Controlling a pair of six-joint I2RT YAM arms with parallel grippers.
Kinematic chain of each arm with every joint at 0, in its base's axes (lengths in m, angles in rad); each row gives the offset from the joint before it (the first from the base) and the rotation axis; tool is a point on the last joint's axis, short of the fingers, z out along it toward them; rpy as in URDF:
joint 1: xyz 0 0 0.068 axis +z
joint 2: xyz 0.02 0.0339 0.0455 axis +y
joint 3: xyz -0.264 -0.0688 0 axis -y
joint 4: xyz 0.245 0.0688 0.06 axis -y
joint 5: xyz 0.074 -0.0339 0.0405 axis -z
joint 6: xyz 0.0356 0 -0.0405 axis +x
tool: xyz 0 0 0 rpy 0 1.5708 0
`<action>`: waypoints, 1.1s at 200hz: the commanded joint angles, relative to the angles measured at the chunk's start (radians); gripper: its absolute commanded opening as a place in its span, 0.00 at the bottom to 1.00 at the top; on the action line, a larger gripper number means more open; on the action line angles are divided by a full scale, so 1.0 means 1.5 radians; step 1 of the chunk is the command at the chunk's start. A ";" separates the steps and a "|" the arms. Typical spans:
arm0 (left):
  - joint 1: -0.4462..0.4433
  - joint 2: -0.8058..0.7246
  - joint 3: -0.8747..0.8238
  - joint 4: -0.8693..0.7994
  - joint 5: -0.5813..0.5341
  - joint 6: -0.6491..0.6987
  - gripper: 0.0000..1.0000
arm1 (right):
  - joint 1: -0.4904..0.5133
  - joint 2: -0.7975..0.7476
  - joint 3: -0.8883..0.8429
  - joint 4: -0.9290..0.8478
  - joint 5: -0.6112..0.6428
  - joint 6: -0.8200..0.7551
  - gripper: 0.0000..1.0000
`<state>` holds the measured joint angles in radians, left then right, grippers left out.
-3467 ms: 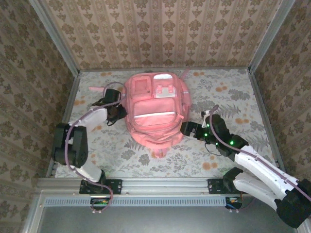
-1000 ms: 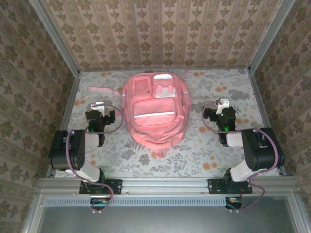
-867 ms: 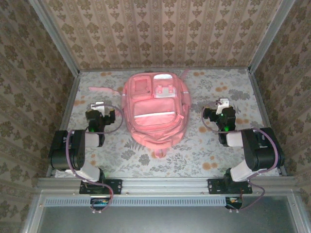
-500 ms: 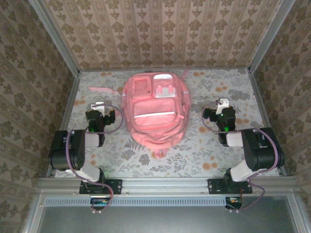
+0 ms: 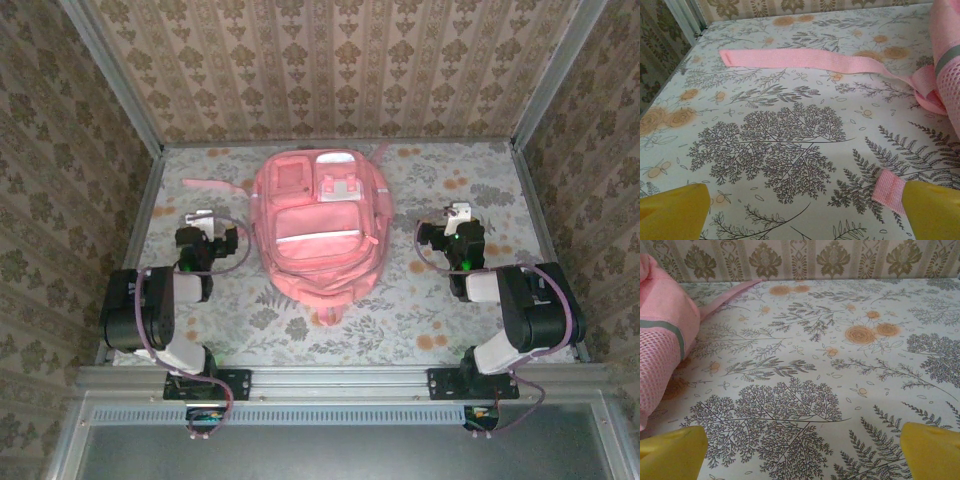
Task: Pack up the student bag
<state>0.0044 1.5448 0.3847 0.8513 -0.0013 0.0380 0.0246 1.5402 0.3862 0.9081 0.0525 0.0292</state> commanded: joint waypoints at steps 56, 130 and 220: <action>0.039 -0.005 -0.007 0.039 0.115 -0.009 1.00 | 0.004 -0.005 0.003 -0.009 0.012 -0.009 1.00; 0.042 -0.005 -0.011 0.049 0.132 -0.008 1.00 | 0.004 -0.005 0.003 -0.009 0.012 -0.009 1.00; 0.029 -0.005 0.006 0.020 0.150 0.018 1.00 | 0.004 -0.005 0.002 -0.009 0.012 -0.009 1.00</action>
<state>0.0593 1.5448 0.3794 0.8898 0.2138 0.0395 0.0246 1.5402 0.3862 0.9081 0.0525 0.0292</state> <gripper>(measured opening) 0.999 0.999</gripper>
